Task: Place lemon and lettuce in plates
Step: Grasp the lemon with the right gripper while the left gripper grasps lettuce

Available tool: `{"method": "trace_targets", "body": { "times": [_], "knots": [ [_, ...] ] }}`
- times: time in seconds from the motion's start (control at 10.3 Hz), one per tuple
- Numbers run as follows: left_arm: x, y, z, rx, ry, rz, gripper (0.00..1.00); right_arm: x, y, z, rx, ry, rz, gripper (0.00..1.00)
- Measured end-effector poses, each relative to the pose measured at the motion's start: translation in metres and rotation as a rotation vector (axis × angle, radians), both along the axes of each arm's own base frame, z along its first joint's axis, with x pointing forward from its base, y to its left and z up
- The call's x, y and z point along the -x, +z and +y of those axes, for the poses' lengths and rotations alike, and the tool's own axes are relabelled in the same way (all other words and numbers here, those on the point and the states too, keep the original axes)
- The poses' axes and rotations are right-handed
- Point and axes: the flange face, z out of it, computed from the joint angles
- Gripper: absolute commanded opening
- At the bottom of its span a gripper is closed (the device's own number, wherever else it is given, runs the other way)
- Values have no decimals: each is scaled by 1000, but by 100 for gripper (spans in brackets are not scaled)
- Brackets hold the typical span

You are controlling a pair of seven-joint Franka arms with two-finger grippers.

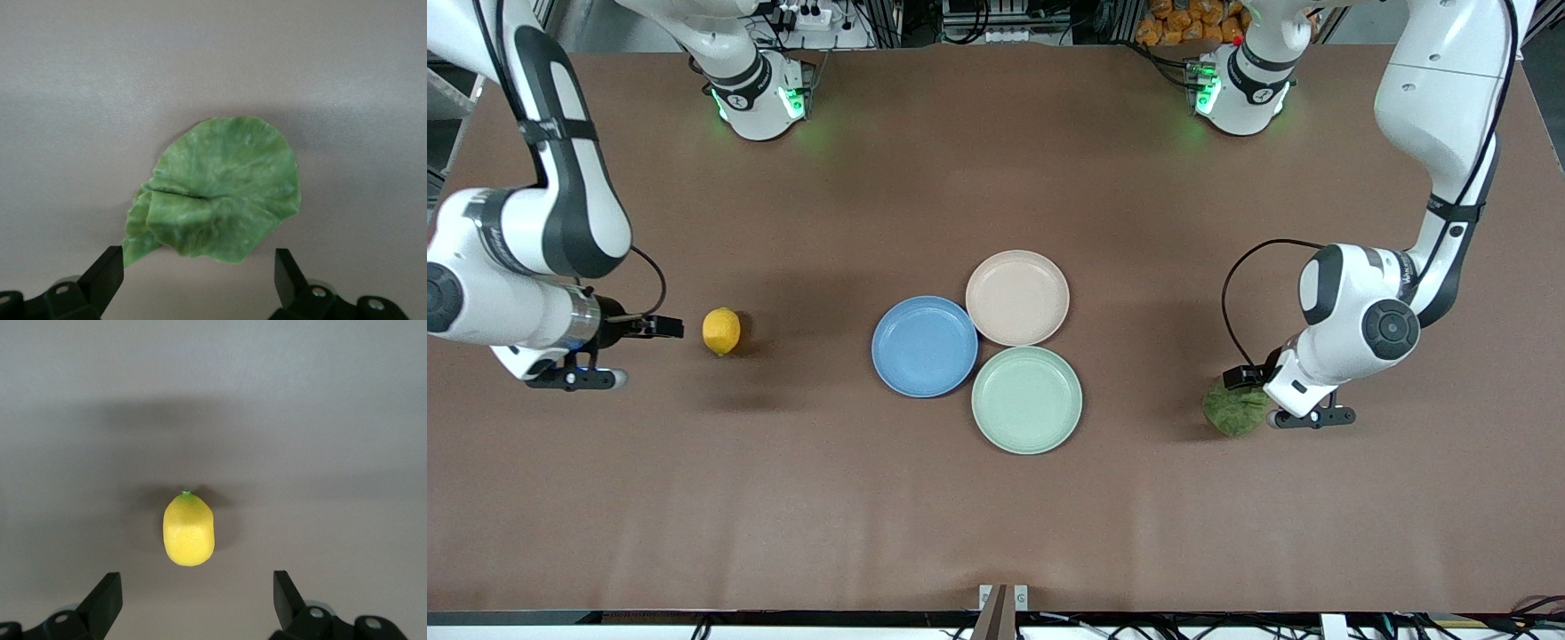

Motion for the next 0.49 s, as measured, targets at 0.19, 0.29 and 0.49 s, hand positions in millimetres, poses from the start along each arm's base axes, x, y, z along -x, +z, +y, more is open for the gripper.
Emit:
{"method": "trace_targets", "body": {
  "times": [0.19,0.29,0.49],
  "knots": [
    [2,-14,0,-2,-4,9,100,0,-34,1,-6,18,-17,100],
    [2,-19,2,-16,-18,11,95,1,-51,1,-10,32,-25,100],
    [2,-27,5,-54,-57,2,67,6,-83,2,-13,41,-48,100]
  ]
}}
